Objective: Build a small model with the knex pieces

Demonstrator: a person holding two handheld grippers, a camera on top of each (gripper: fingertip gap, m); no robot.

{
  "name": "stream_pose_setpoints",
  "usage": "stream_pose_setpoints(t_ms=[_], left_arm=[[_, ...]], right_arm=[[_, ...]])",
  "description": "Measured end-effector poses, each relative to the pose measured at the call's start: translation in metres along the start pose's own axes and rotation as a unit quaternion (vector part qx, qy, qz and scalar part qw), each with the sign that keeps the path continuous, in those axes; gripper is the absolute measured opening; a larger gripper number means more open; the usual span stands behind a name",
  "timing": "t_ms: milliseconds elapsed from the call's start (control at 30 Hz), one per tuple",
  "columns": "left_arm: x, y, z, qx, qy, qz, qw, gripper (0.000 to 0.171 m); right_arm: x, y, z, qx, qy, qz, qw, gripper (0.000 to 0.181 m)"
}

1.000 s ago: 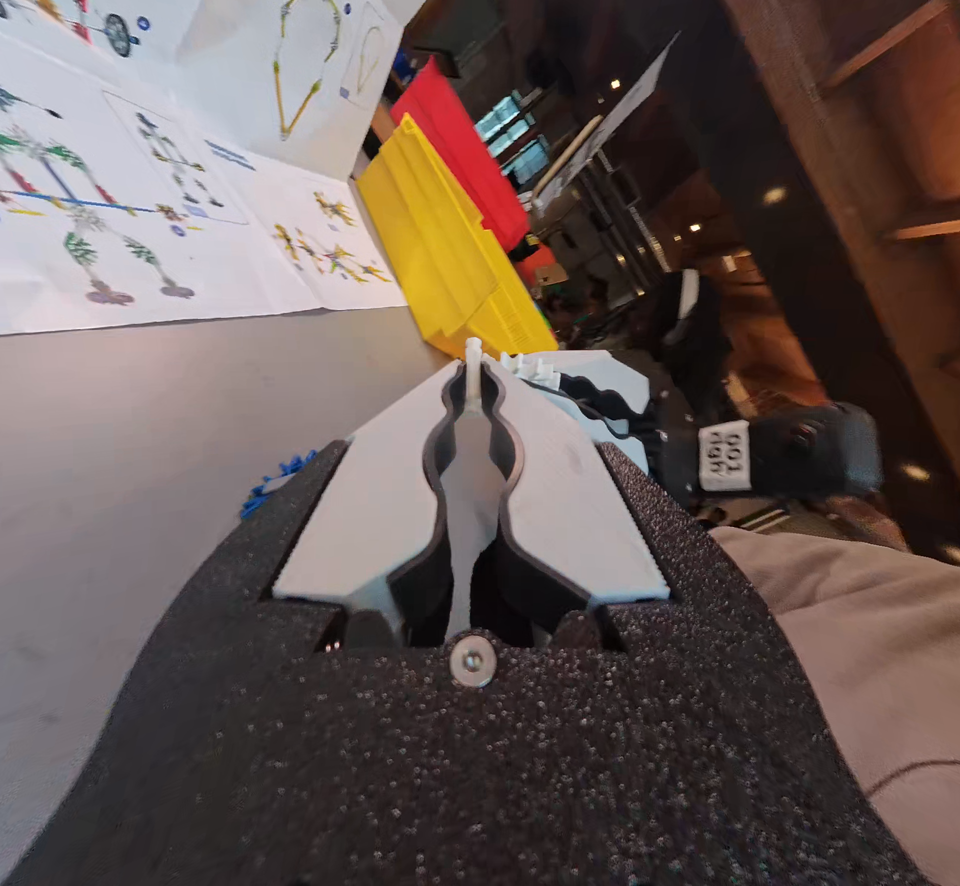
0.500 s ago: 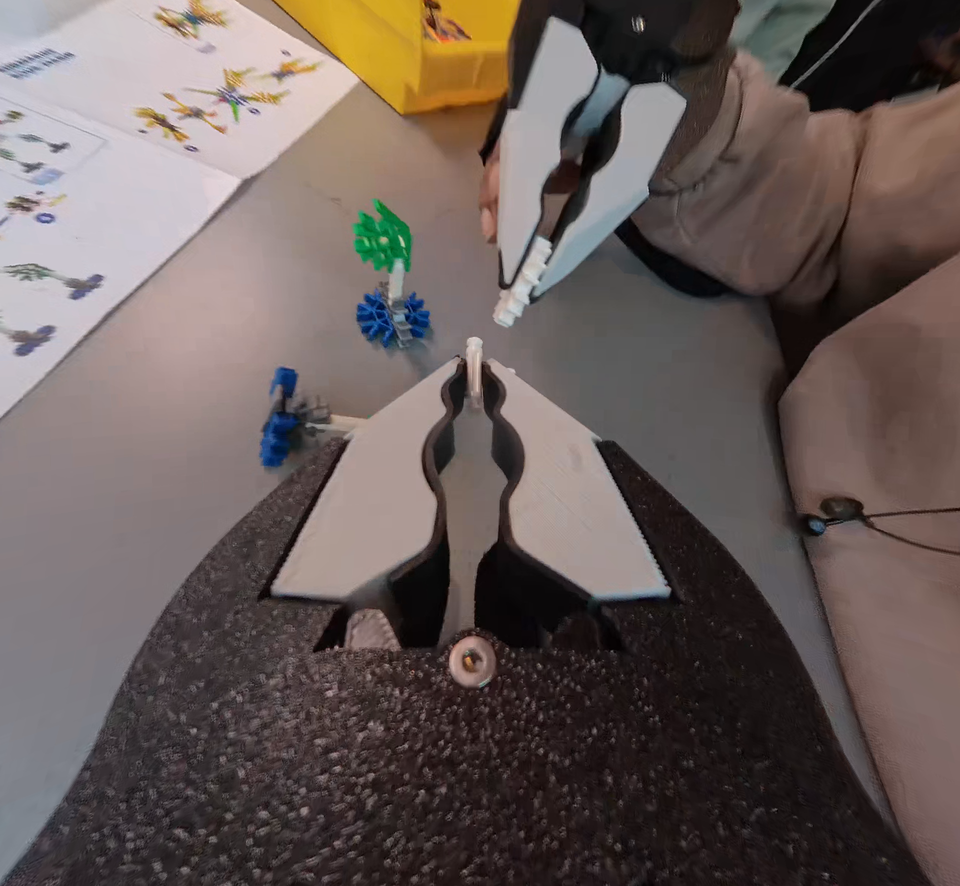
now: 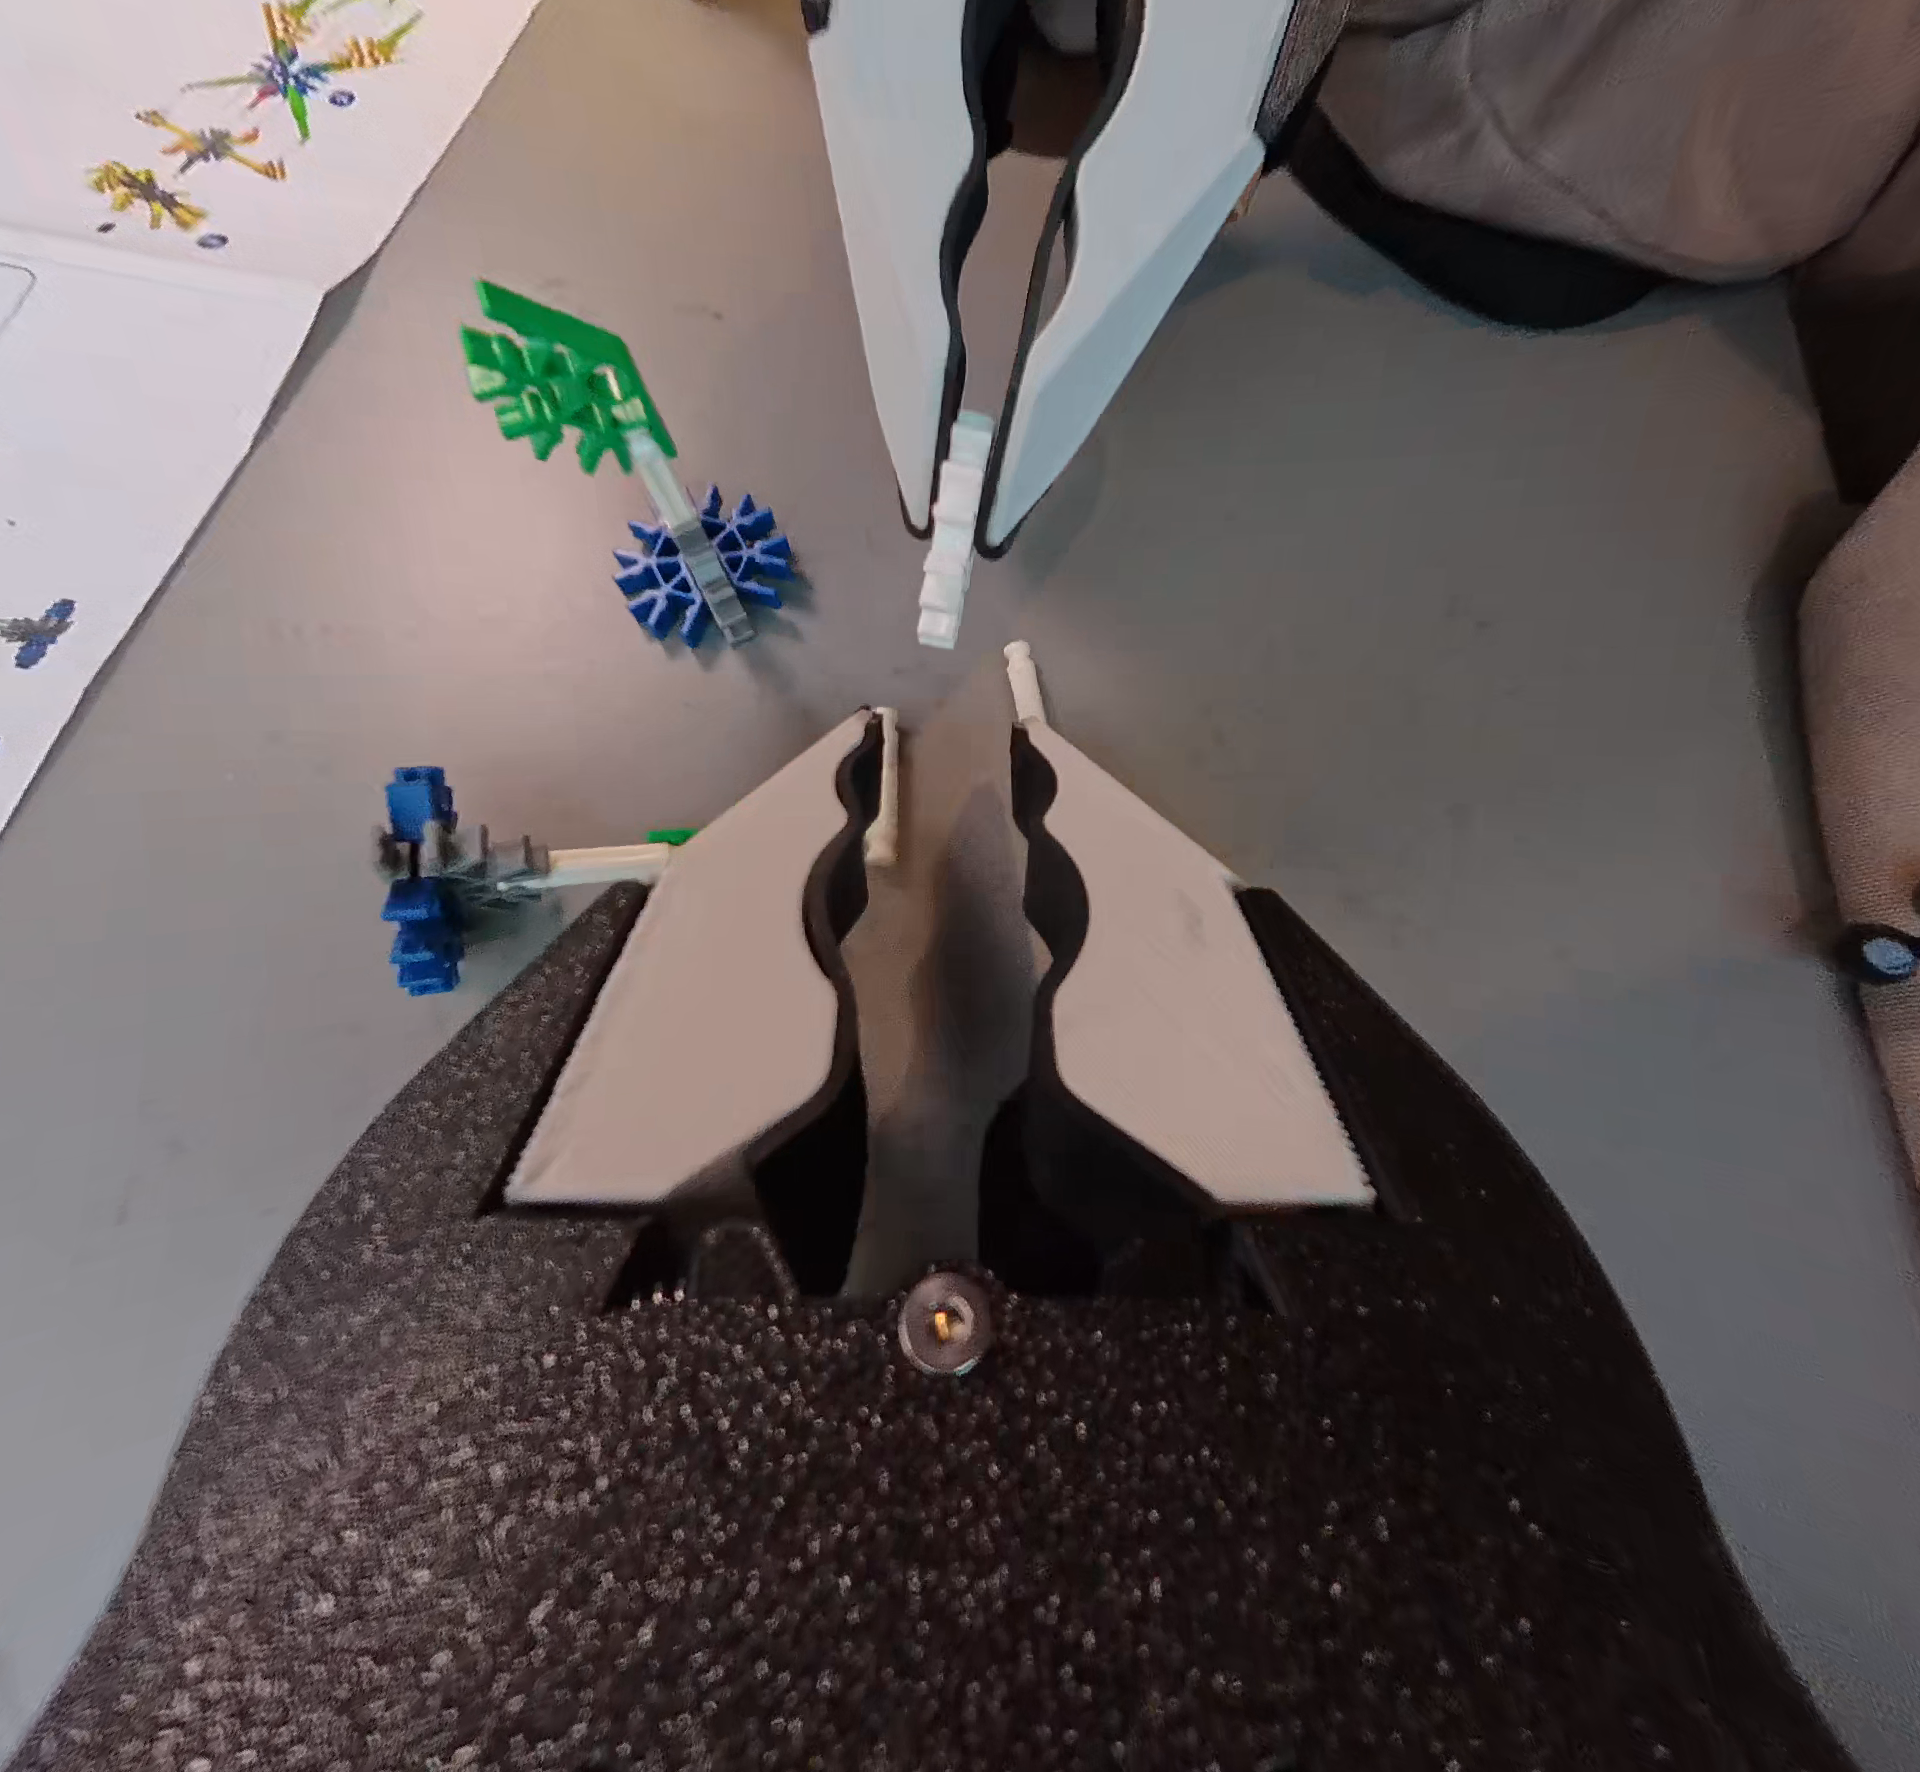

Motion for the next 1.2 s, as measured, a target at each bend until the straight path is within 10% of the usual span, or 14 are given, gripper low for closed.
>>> stream_pose_setpoints(t_ms=[767,900,1000,1200], left_arm=[[0.044,-0.051,-0.031,0.155,-0.001,0.195,0.969,0.006],[0.085,-0.059,-0.077,0.109,-0.165,0.246,0.949,0.006],[0.162,-0.058,-0.125,0.034,-0.383,0.266,0.884,0.006],[0.291,-0.012,-0.169,-0.029,-0.628,0.119,0.769,0.006]], right_arm=[[0.005,-0.017,0.009,-0.030,0.021,0.063,0.997,0.021],[0.002,-0.014,0.006,-0.019,0.019,0.048,0.998,0.022],[0.002,-0.011,0.006,-0.013,0.023,0.036,0.999,0.022],[-0.003,0.004,0.001,-0.011,0.010,-0.014,1.000,0.023]])
Point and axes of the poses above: each gripper's, where its closed fingertips meet, x back along the fingers, y out of its underside, z = x × y across the jaws, the point moved 3 cm from there along x, back along the fingers, and after that the axes turned 15 degrees about z, right-handed, at the moved point
